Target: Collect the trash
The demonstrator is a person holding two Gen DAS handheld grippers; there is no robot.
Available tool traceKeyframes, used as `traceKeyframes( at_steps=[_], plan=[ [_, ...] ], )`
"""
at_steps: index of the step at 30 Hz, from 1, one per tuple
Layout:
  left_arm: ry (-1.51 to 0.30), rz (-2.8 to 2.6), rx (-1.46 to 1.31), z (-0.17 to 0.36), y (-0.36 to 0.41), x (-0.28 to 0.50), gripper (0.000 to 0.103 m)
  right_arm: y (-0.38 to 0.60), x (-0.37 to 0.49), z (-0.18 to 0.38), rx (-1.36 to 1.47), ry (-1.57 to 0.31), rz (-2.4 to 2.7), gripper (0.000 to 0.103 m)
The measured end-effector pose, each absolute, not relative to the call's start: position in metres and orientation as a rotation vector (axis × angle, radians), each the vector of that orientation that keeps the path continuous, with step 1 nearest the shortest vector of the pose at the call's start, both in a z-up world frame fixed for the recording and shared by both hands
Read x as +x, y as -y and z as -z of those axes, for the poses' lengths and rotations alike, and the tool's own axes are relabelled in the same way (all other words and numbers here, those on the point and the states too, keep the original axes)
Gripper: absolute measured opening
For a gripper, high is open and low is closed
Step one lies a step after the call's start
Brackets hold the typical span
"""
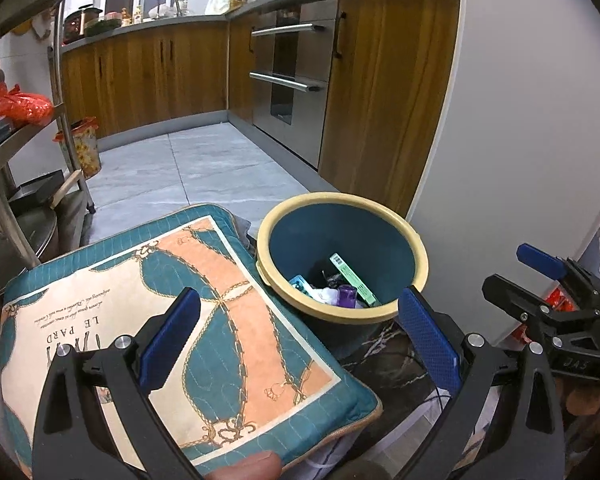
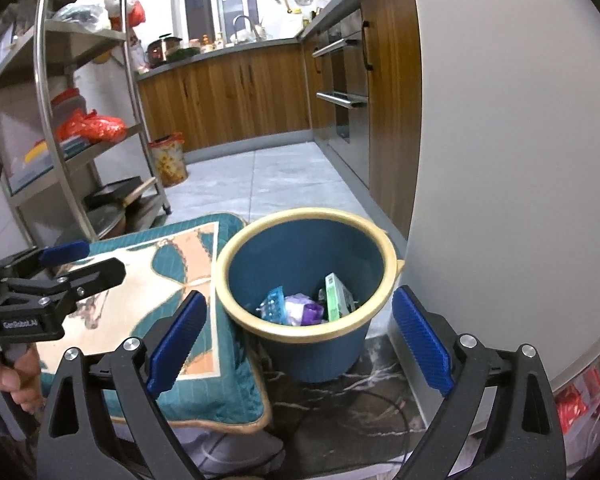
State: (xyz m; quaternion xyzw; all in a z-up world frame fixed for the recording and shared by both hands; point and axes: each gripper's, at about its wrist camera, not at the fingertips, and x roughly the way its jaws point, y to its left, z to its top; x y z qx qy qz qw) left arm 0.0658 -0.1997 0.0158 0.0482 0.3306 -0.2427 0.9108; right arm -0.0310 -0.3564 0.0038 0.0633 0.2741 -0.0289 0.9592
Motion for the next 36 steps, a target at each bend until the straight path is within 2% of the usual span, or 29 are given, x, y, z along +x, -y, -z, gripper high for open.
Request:
traceKeyframes(
  at_steps=[36],
  plan=[
    [-0.680, 0.495, 0.128, -0.010, 0.211, 0.062, 0.098, 0.352, -0.032, -0.004, 0.124, -0.554, 0.044, 0.094]
  ],
)
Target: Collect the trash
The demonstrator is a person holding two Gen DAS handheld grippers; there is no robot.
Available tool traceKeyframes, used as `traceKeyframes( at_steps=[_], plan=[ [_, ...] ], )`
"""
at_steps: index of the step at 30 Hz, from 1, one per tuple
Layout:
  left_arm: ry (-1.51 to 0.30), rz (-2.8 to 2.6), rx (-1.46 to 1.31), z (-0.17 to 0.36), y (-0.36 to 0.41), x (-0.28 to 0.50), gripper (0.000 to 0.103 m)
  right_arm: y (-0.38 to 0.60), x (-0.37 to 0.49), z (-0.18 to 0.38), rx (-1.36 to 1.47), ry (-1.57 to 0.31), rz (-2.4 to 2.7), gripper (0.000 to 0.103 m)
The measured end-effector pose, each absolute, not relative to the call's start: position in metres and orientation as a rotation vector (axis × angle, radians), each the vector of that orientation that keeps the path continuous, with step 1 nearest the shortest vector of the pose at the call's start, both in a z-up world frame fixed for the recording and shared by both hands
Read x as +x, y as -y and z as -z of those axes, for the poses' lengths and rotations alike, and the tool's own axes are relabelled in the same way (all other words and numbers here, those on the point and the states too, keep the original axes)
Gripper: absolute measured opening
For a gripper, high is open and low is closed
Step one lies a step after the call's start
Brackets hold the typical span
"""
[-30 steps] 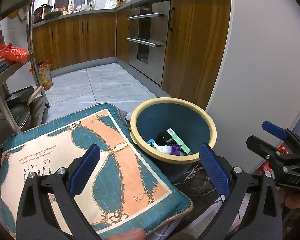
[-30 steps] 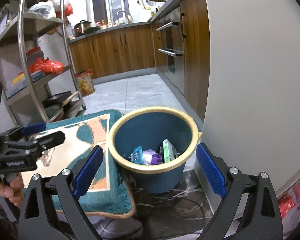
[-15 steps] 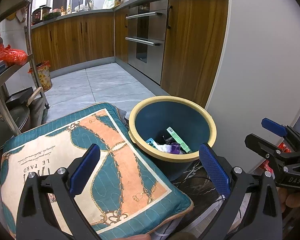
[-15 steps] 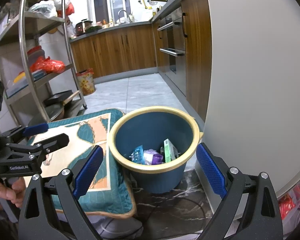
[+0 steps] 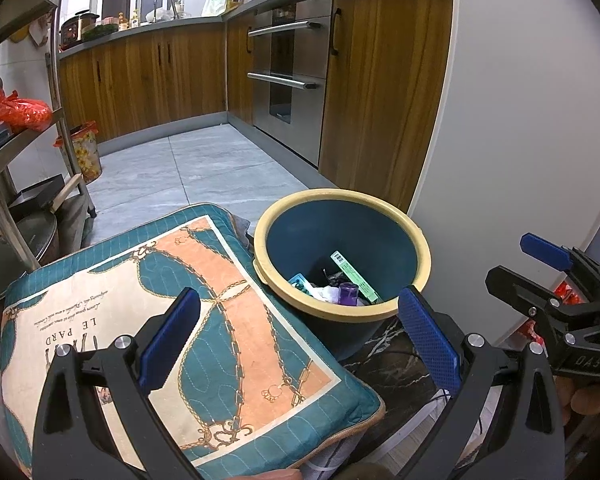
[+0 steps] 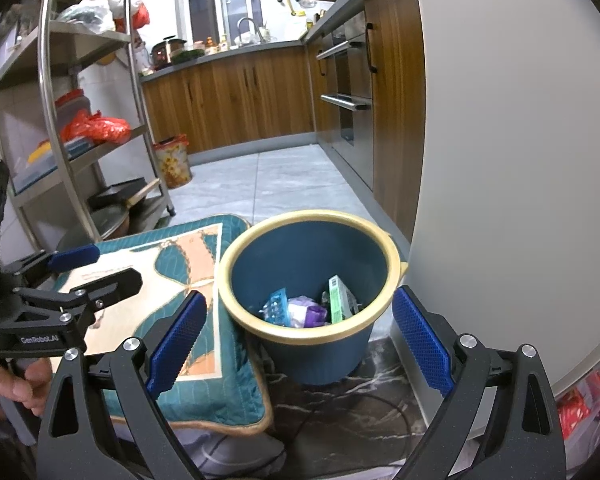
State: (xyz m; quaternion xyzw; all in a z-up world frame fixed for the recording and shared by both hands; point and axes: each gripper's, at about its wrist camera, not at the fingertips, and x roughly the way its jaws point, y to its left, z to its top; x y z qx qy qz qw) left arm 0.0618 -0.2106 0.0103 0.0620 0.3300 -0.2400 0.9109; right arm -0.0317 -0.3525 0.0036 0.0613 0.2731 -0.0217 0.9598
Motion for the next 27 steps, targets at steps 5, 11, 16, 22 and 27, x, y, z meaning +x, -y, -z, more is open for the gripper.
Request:
traceKeyframes(
  at_steps=[5, 11, 16, 22, 27],
  plan=[
    [-0.680, 0.495, 0.129, -0.0101, 0.2108, 0.0620, 0.098, 0.3515, -0.0326, -0.0039, 0.124, -0.554, 0.043, 0.094],
    [-0.680, 0.495, 0.128, -0.0101, 0.2108, 0.0619, 0.098, 0.3508, -0.0331, -0.0030, 0.123, -0.556, 0.045, 0.094],
    [-0.680, 0.495, 0.128, -0.0100, 0.2110, 0.0618, 0.098, 0.3493, -0.0340, -0.0024, 0.122, -0.558, 0.045, 0.094],
    [-0.674, 0.518, 0.114, -0.0100, 0.2110, 0.0602, 0.098, 0.3497, -0.0337, -0.0019, 0.122, -0.559, 0.047, 0.094],
    [-0.675, 0.517, 0.119, -0.0097, 0.2116, 0.0600, 0.098, 0.3508, -0.0331, -0.0006, 0.123, -0.561, 0.047, 0.094]
  ],
)
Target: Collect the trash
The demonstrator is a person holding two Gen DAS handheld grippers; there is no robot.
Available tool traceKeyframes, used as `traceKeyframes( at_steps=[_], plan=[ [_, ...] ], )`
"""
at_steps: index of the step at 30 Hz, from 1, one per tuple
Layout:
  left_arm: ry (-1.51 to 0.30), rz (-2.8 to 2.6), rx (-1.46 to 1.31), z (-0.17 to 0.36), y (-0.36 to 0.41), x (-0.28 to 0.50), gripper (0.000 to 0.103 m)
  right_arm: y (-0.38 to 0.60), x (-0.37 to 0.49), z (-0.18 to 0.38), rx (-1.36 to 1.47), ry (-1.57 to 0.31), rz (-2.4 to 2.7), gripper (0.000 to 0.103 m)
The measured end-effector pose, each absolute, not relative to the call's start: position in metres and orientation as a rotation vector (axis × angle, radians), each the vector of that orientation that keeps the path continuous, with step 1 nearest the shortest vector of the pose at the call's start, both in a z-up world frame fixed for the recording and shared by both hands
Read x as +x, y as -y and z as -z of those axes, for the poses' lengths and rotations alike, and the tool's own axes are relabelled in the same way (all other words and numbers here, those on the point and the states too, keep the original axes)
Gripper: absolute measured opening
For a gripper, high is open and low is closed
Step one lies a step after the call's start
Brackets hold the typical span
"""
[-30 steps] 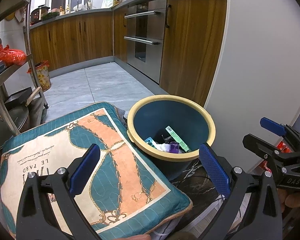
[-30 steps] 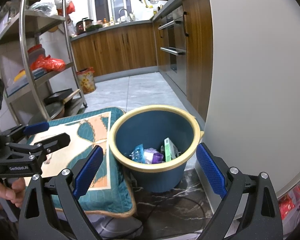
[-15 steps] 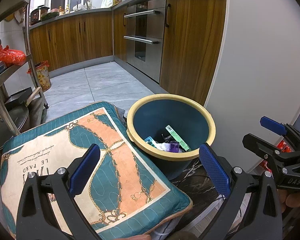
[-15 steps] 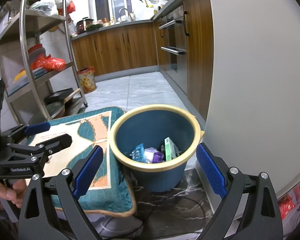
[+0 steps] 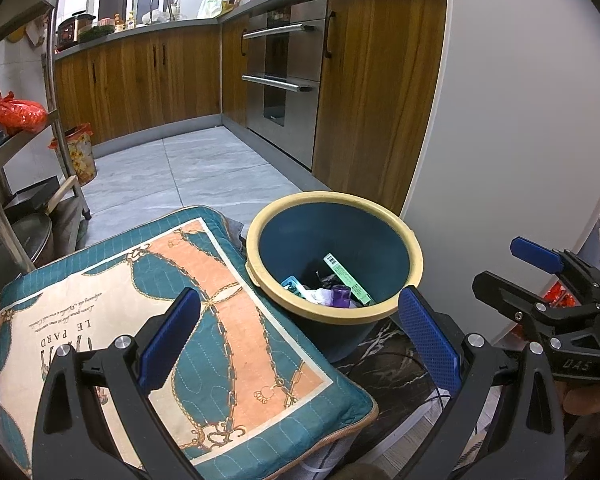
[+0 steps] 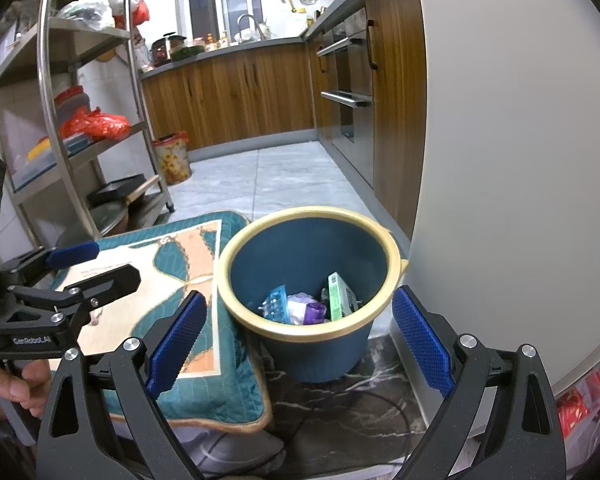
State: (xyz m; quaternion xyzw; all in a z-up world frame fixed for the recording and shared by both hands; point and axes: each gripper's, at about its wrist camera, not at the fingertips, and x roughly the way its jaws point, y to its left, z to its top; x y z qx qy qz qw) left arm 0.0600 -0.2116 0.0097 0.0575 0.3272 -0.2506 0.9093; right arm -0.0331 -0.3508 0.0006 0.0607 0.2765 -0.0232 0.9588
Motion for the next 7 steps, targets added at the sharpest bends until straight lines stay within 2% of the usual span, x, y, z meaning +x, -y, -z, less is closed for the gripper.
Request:
traceKeyframes(
  at_steps=[7],
  plan=[
    [-0.685, 0.511, 0.128, -0.0097, 0.2116, 0.0607, 0.098, 0.3518, -0.0325, -0.0003, 0.122, -0.562, 0.046, 0.094]
  ],
)
